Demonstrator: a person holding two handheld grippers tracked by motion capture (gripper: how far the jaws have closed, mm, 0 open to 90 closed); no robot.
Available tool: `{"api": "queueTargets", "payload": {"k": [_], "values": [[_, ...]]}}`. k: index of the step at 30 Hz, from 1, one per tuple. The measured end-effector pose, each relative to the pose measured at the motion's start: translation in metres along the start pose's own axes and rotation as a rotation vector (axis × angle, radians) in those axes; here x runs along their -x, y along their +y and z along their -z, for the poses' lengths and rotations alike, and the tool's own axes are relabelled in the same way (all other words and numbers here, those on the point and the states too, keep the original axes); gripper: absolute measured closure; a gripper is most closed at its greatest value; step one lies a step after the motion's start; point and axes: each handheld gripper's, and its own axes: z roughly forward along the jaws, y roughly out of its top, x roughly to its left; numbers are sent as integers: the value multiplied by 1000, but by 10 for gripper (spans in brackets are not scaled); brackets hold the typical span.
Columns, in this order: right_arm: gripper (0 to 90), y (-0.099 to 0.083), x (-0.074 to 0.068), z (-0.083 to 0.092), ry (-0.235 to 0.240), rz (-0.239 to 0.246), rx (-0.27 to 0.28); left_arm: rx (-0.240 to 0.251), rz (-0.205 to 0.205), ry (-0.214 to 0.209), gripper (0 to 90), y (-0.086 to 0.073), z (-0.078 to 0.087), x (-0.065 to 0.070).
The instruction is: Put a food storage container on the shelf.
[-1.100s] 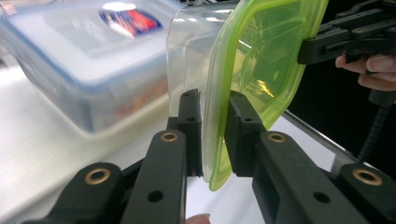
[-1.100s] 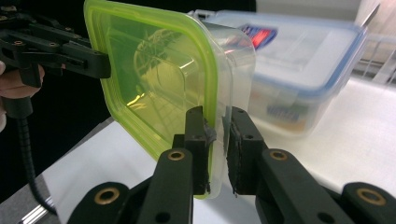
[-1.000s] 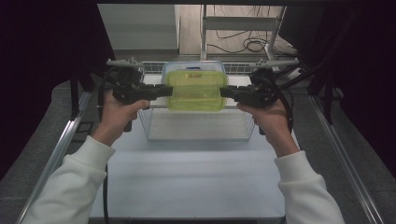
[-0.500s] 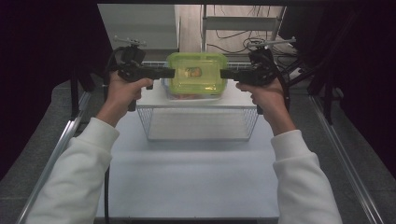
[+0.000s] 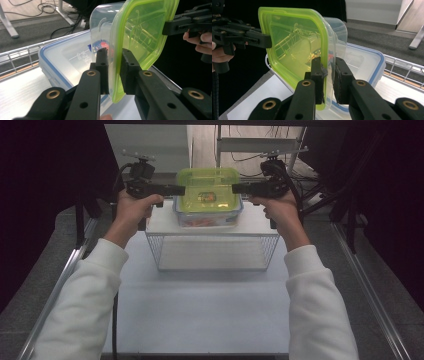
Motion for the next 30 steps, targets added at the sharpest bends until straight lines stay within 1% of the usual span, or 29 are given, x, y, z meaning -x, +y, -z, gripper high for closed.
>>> {"api": "queueTargets", "payload": {"k": [2, 6, 8, 11, 14, 17, 20, 24, 25, 26, 29, 30], "values": [[791, 0, 2, -3, 4, -12, -2, -2, 5, 8, 786, 0, -1, 0], [788, 0, 7, -7, 10, -33, -6, 10, 22, 5, 782, 0, -3, -2], [786, -1, 10, -9, 10, -52, 0, 16, 30, 5, 781, 0, -4, -2], [783, -1, 13, -10, 12, -65, 5, 23, 32, 8, 772, 1, -6, -2], [780, -1, 14, -10, 15, -69, 10, 18, 41, 3, 760, 1, -8, -4], [773, -1, 15, -12, 11, -77, 18, 25, 59, 1, 732, 2, -11, -5], [763, -1, 16, -14, 4, -85, 24, 31, 63, 5, 700, 3, -13, -5], [751, -1, 19, -16, 10, -100, 33, 35, 74, 10, 665, 5, -15, -6], [746, -1, 20, -16, 8, -101, 35, 38, 89, 16, 652, 5, -16, -5], [737, -1, 20, -17, 5, -107, 38, 40, 94, 17, 627, 6, -17, -6], [728, -2, 21, -19, -2, -120, 49, 33, 97, 25, 614, 6, -20, -7], [723, -2, 22, -20, -4, -125, 52, 30, 94, 26, 592, 6, -21, -8]]}}
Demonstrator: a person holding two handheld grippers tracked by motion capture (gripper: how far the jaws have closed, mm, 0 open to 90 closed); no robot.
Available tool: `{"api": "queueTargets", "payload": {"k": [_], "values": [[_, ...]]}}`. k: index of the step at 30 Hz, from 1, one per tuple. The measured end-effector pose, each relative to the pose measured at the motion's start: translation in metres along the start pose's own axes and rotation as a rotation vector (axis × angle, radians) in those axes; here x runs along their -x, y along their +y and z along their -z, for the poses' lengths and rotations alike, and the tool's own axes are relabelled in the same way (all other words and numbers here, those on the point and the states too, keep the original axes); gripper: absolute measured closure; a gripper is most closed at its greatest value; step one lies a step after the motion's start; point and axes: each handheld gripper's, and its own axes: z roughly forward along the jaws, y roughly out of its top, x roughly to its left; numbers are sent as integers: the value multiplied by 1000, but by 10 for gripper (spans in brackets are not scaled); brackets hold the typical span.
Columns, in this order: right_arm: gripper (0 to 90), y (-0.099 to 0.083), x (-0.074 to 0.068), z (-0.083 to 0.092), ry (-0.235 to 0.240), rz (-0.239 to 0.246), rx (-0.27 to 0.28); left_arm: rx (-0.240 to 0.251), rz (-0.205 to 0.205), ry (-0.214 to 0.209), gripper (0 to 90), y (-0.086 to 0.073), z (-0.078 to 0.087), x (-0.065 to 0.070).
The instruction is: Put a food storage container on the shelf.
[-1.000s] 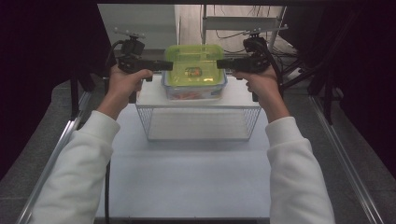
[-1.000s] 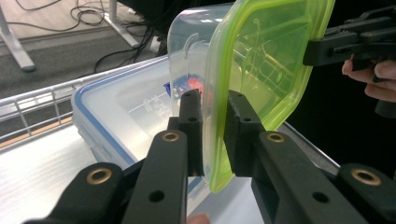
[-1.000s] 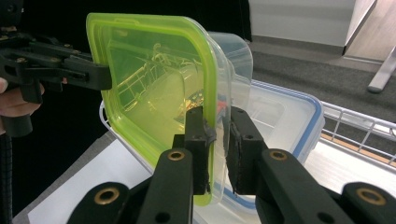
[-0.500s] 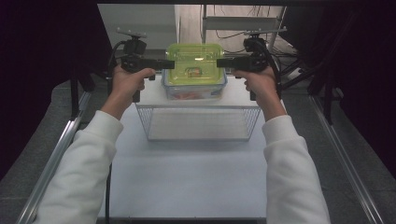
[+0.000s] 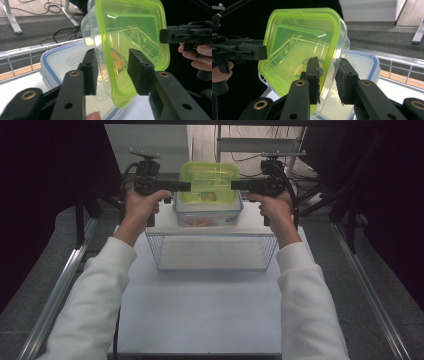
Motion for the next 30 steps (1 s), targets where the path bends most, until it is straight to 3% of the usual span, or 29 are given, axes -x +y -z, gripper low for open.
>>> {"api": "queueTargets", "payload": {"k": [7, 10, 17, 19, 30], "values": [[672, -2, 6, -6, -7, -38, 18, -10, 16, 2, 507, -1, -8, -1], [635, -3, 10, -9, -9, -56, 11, 7, 32, -3, 482, -2, -9, 0], [608, -4, 12, -11, -20, -55, 15, 4, 35, -25, 469, -7, -6, 0], [604, -5, 13, -11, -16, -61, 21, 11, 46, -38, 437, -8, -6, 0], [504, -5, 11, -11, -28, -68, 24, 25, 45, -24, 263, -7, -4, -2]]}}
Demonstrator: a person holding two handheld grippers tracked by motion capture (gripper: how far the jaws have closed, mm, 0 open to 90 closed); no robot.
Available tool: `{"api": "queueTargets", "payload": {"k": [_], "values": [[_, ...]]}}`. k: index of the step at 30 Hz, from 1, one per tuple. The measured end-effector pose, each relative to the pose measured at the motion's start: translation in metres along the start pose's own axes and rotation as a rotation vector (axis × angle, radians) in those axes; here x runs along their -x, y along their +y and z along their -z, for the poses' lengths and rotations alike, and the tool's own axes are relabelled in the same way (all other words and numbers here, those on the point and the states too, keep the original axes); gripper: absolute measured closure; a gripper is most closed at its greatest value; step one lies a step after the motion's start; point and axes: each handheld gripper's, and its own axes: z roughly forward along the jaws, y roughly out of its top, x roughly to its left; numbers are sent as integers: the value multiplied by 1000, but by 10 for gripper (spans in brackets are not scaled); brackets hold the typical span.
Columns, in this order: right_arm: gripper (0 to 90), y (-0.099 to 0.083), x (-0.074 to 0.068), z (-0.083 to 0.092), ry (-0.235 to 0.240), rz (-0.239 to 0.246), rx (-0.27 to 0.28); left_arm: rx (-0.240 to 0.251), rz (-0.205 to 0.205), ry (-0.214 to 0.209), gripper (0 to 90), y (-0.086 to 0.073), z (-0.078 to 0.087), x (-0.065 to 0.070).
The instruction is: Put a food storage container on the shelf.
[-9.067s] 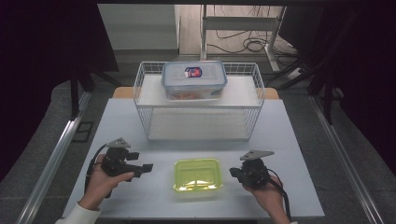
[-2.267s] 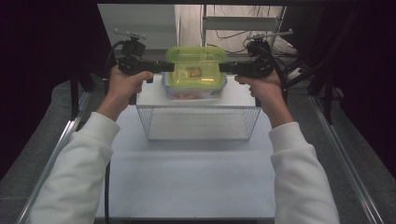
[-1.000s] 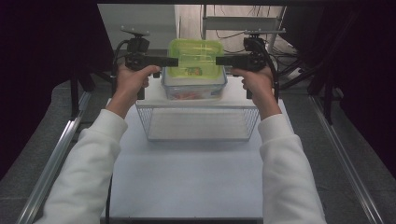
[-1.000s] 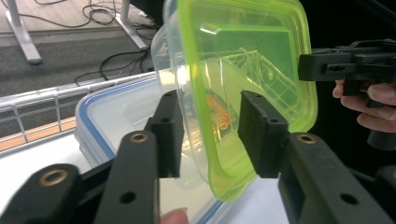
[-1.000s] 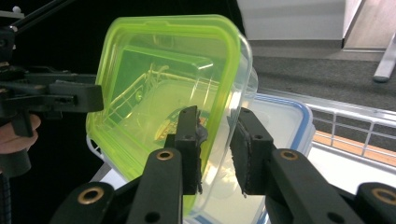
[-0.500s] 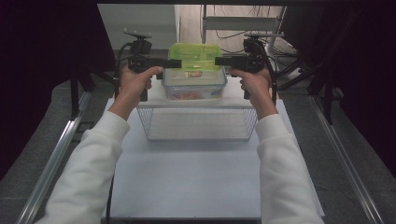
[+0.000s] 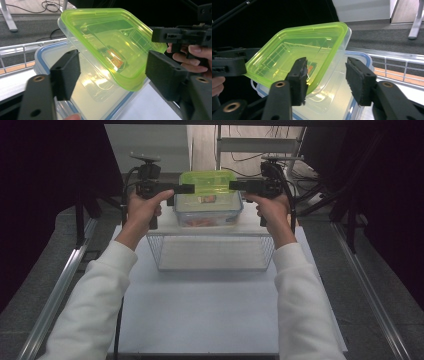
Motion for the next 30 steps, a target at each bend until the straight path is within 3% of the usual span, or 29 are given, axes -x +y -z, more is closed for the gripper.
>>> {"api": "queueTargets", "payload": {"k": [10, 18, 24, 30], "values": [[474, 1, -2, 7, 0, -7, 16, 20, 3, 13, 231, 0, 6, 1], [473, -1, -4, 21, 13, -4, 35, 16, -20, 11, 226, -1, 15, 4], [459, -4, -8, 31, 22, 19, 38, 30, -39, 4, 227, -5, 30, 10], [455, -14, -11, 46, 35, 35, 40, 44, -52, -8, 228, -19, 49, 13]]}}
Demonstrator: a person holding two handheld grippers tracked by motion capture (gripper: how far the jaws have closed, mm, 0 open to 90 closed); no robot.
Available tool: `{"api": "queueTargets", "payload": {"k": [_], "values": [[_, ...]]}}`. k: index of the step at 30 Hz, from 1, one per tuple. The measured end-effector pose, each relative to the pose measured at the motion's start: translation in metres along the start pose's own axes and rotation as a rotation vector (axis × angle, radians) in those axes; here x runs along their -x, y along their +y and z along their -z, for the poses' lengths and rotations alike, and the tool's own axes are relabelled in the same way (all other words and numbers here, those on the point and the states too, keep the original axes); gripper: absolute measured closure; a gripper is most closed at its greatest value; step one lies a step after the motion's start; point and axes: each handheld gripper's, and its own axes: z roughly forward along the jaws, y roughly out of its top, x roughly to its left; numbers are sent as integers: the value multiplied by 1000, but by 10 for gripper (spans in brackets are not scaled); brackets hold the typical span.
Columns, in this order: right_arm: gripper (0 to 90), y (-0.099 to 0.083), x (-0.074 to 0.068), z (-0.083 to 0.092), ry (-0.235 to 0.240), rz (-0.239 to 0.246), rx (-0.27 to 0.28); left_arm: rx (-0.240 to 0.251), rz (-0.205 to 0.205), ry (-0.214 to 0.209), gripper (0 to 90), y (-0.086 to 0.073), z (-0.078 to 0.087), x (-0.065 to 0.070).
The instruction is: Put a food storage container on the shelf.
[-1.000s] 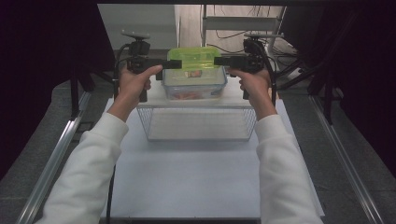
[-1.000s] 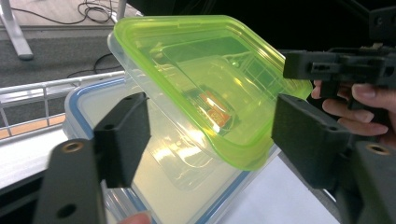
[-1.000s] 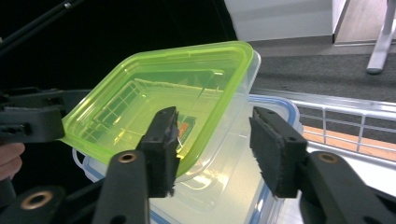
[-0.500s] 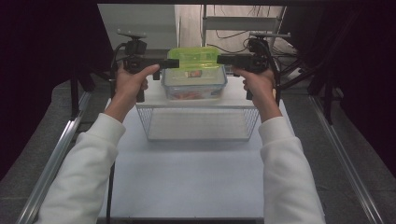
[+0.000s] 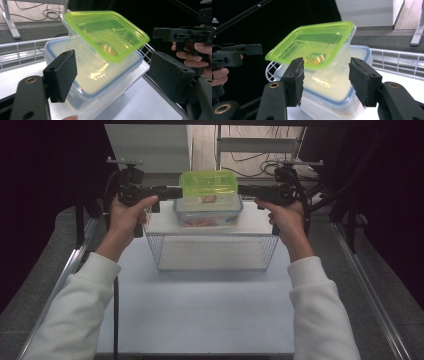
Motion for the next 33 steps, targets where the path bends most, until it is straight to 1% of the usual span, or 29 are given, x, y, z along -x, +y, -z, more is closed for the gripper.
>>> {"api": "queueTargets", "payload": {"k": [3, 8, 11, 12, 13, 14, 17, 19, 21, 25, 26, 27, 28, 31, 33], "values": [[451, -8, 0, 8, 9, 9, -2, -1, -4, -4, 228, -10, 8, 1], [445, -20, 1, 22, 32, 20, -9, -5, 1, -18, 229, -26, 17, 1], [442, -28, 1, 30, 51, 32, -8, -11, -12, -30, 229, -41, 23, 3], [441, -32, 0, 34, 64, 37, -4, -13, -10, -35, 230, -45, 24, 4], [440, -35, 0, 36, 69, 40, -4, -16, -10, -45, 230, -52, 26, 4], [440, -41, -1, 39, 80, 49, -3, -16, -9, -49, 230, -55, 27, 4], [439, -54, -2, 45, 92, 71, -9, -27, -25, -50, 230, -70, 31, 3], [438, -64, -3, 47, 103, 77, -12, -31, -16, -55, 231, -80, 33, 1], [438, -75, -3, 49, 122, 83, -24, -37, -23, -54, 231, -90, 35, 1], [437, -95, -1, 49, 146, 85, -36, -31, -17, -79, 232, -111, 39, 1], [437, -102, 0, 49, 151, 83, -40, -30, -15, -80, 232, -115, 40, 1], [436, -106, 2, 48, 154, 78, -43, -35, -19, -84, 232, -123, 40, 1], [436, -115, 5, 47, 160, 70, -48, -43, -22, -83, 232, -127, 40, 1], [434, -130, 10, 45, 168, 59, -62, -51, -10, -106, 231, -143, 40, 0], [431, -143, 15, 43, 167, 48, -77, -57, -9, -112, 231, -154, 40, 0]]}}
